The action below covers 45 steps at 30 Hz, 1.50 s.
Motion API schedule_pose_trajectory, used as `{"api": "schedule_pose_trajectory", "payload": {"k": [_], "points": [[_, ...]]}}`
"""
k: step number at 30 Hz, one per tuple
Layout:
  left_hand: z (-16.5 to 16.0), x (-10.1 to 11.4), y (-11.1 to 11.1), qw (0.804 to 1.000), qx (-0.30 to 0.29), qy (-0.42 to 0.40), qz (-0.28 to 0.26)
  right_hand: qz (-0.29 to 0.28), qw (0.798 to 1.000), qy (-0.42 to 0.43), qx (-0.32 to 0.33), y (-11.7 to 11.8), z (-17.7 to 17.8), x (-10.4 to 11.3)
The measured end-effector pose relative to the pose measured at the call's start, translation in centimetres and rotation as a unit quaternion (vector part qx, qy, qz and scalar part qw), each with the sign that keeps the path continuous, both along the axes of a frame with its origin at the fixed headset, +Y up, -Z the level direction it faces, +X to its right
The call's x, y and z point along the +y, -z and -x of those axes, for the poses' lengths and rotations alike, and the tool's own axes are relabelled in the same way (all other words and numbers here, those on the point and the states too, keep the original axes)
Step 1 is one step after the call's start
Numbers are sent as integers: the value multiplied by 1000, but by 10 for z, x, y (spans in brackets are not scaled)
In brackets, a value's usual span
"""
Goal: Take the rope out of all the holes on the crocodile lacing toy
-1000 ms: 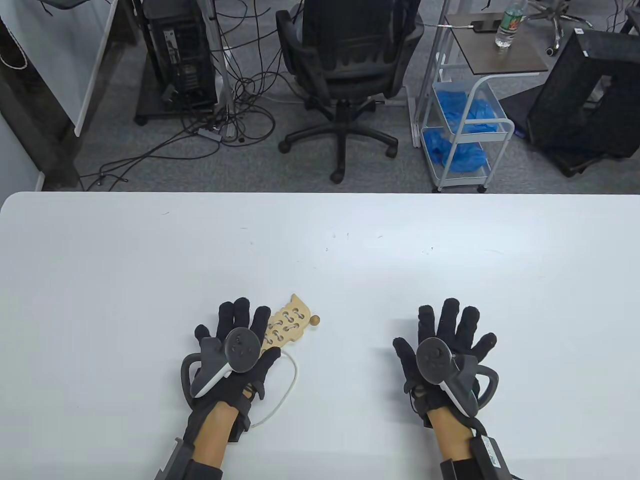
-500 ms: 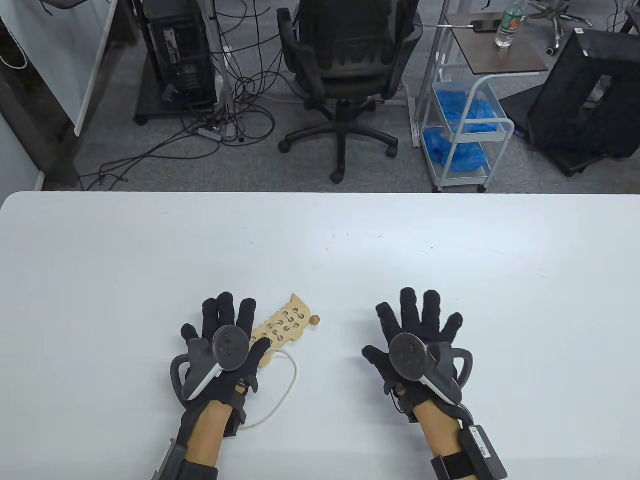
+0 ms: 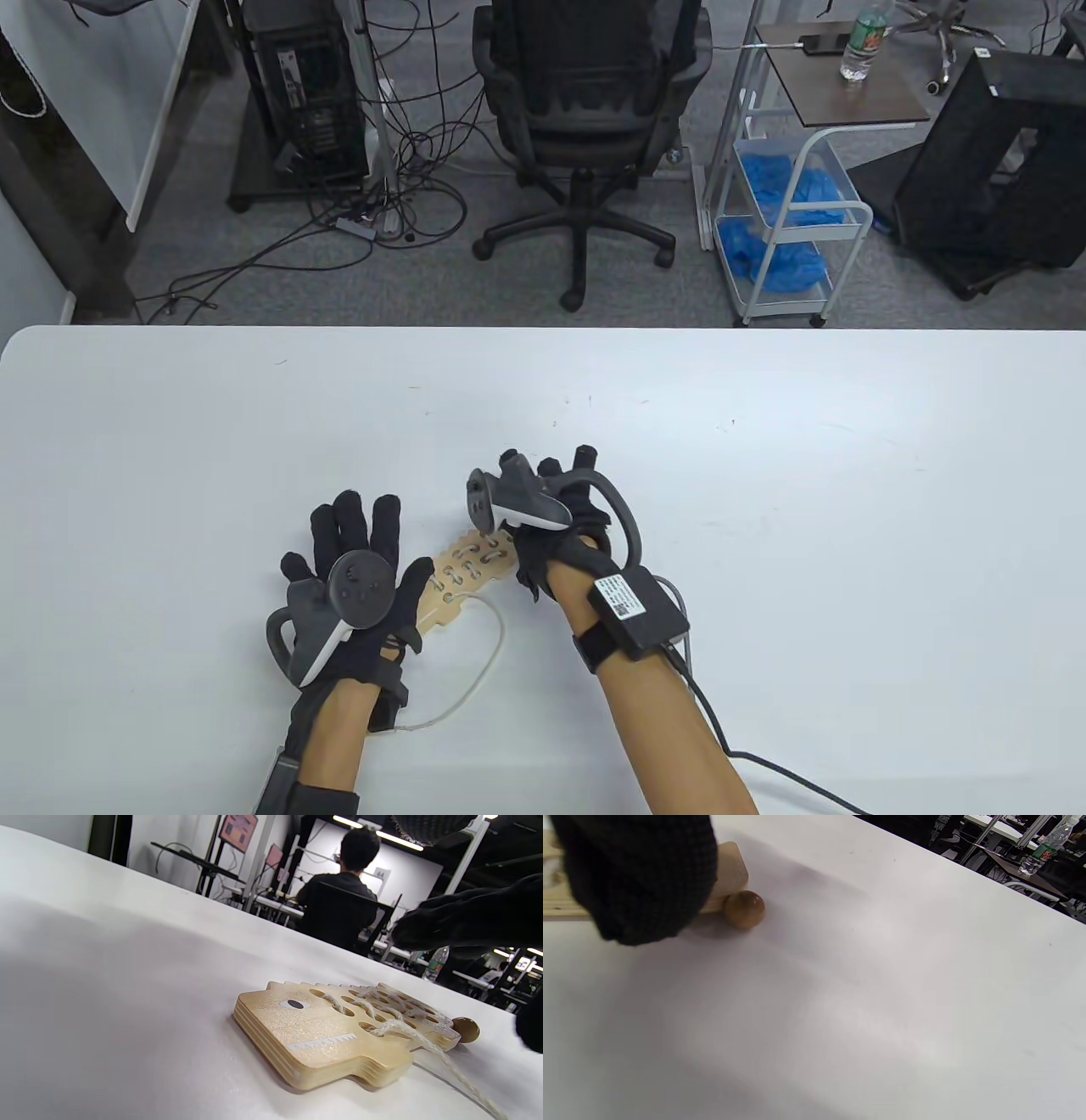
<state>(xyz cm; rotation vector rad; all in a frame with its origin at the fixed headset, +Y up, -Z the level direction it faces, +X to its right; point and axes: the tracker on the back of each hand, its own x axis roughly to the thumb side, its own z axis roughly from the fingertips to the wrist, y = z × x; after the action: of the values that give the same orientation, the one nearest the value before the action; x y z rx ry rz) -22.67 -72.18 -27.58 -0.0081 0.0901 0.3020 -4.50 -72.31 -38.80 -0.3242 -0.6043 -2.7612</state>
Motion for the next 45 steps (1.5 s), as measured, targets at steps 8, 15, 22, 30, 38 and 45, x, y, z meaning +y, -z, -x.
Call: {"api": "schedule_pose_trajectory", "payload": {"k": [8,15,22,30,38,45], "points": [[-4,2,-2,1000,-6,-3,-4,43,996,-71,-21,19,22,-27],[-3,3,-3,1000,-5,-3,-8,21,998,-54,-7,16,12,-27],[-1,3,-2,1000,-2,-7,-9,-22,998,62,15,6,-18,-26],[-7,9,-3,999,-18,-9,-26,-59,913,398,-73,-30,-91,-33],[-8,22,-8,995,-28,-48,-81,-156,803,558,-139,-71,-161,-16],[-7,17,-7,992,-33,-90,-77,-315,767,551,-95,-103,-201,43]]}}
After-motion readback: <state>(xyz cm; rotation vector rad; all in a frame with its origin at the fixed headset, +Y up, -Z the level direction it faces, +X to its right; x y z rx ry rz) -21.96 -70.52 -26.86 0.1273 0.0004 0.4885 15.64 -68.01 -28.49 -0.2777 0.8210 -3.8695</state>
